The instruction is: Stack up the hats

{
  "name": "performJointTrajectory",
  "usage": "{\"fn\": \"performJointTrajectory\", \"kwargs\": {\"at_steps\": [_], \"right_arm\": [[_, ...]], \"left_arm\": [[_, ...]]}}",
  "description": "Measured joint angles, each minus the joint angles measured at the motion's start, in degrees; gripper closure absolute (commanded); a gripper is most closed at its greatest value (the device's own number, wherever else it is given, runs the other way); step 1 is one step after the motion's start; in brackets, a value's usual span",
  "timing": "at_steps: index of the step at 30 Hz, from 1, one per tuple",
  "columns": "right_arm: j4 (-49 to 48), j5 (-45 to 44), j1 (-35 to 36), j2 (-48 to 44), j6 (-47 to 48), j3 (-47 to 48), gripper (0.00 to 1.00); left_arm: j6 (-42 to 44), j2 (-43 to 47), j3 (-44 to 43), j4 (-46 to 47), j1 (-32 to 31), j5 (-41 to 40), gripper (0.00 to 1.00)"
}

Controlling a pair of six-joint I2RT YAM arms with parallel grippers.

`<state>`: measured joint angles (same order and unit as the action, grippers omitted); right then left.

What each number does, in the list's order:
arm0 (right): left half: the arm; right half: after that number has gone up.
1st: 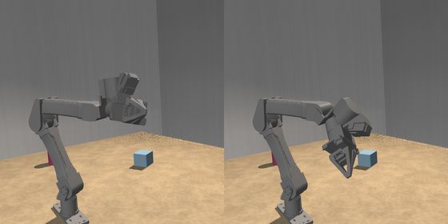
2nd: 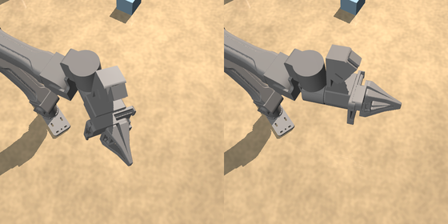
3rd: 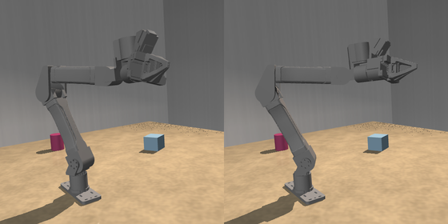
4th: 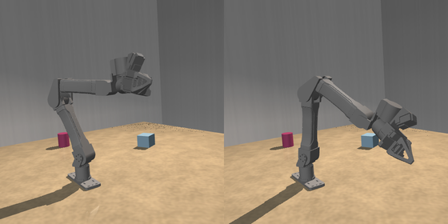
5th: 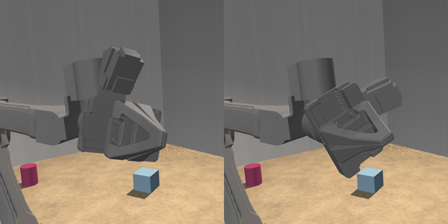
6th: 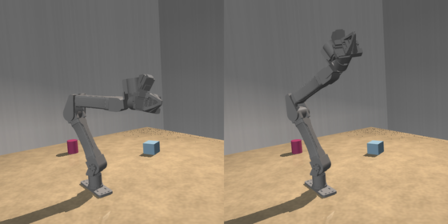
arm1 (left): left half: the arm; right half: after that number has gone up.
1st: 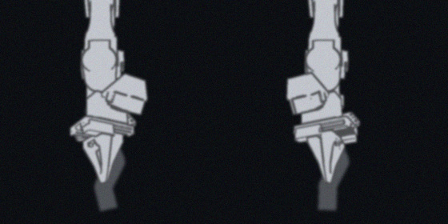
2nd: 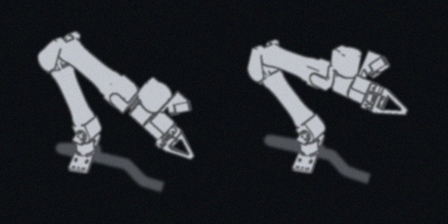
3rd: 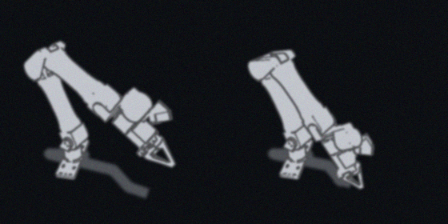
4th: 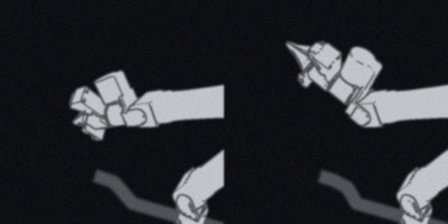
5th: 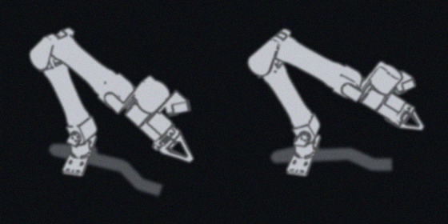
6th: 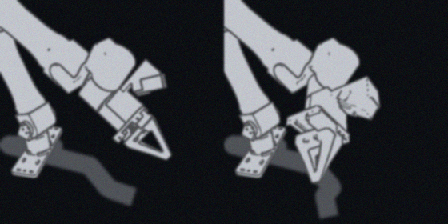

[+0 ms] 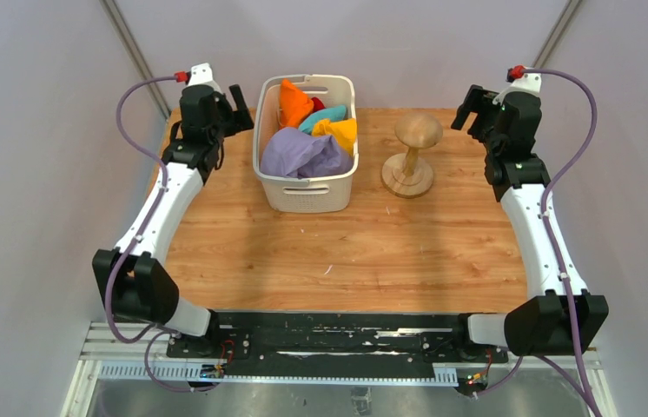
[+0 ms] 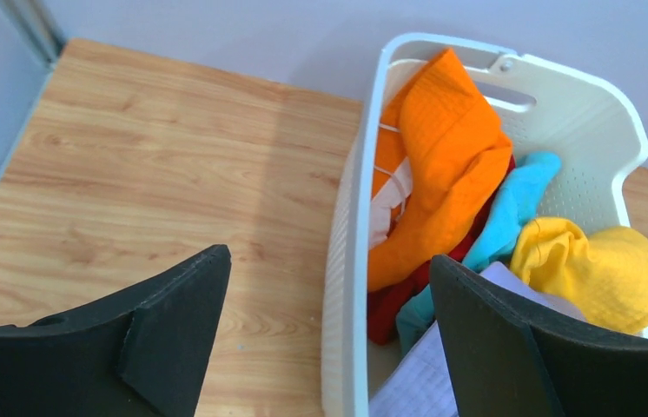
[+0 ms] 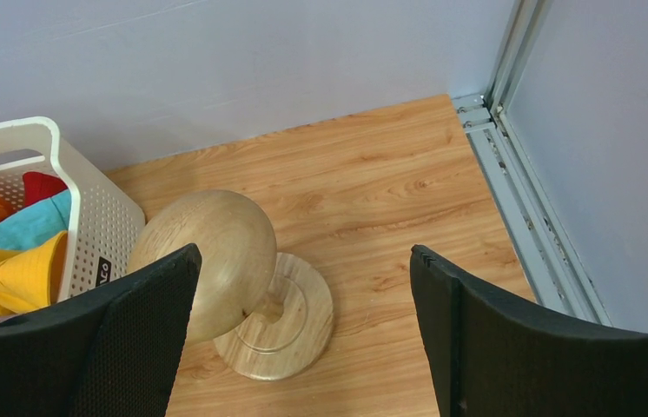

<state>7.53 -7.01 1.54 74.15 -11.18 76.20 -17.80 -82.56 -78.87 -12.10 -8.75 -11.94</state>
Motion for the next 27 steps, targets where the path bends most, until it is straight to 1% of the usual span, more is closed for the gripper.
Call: {"fn": "performJointTrajectory", "kwargs": {"at_steps": [2, 6, 13, 15, 17, 19, 20, 21, 23, 26, 27], "right_arm": [[0.0, 0.4, 0.0, 0.0, -0.1, 0.0, 0.11], [0.0, 1.5, 0.0, 0.0, -0.3, 0.0, 0.11], [-0.4, 2.5, 0.0, 0.0, -0.7, -0.1, 0.11], [-0.4, 2.8, 0.0, 0.0, -0.8, -0.1, 0.11], [-0.5, 3.0, 0.0, 0.0, -1.0, -0.2, 0.11], [-0.5, 3.2, 0.0, 0.0, -1.1, -0.3, 0.11], [-0.5, 3.3, 0.0, 0.0, -1.1, -0.4, 0.11], [-0.6, 3.5, 0.0, 0.0, -1.1, -0.5, 0.11], [-0.8, 3.7, 0.0, 0.0, -1.2, -0.6, 0.11], [-0.9, 4.0, 0.0, 0.0, -1.2, -0.7, 0.11], [-0.9, 4.0, 0.0, 0.0, -1.3, -0.7, 0.11]], "left_arm": [[0.5, -2.8, -1.7, -0.3, 0.0, 2.5, 0.12], [1.3, -11.2, -6.9, -0.7, 0.0, 5.9, 0.12], [1.8, -20.8, -10.7, -2.6, 0.0, 7.9, 0.15], [1.8, -22.7, -11.2, -2.6, 0.0, 7.9, 0.19], [1.7, -23.9, -11.2, -2.5, 0.0, 7.9, 0.32], [1.9, -25.0, -11.2, -2.2, 0.0, 7.9, 0.49], [1.8, -25.5, -11.3, -2.0, 0.0, 7.9, 0.59], [1.7, -25.7, -11.8, -1.8, 0.0, 8.0, 0.66], [2.2, -26.3, -12.9, -1.7, 0.0, 8.1, 0.75], [1.9, -26.5, -13.2, -1.2, -0.2, 8.2, 0.94], [2.4, -26.5, -13.1, -1.2, -0.3, 8.1, 0.99]]}}
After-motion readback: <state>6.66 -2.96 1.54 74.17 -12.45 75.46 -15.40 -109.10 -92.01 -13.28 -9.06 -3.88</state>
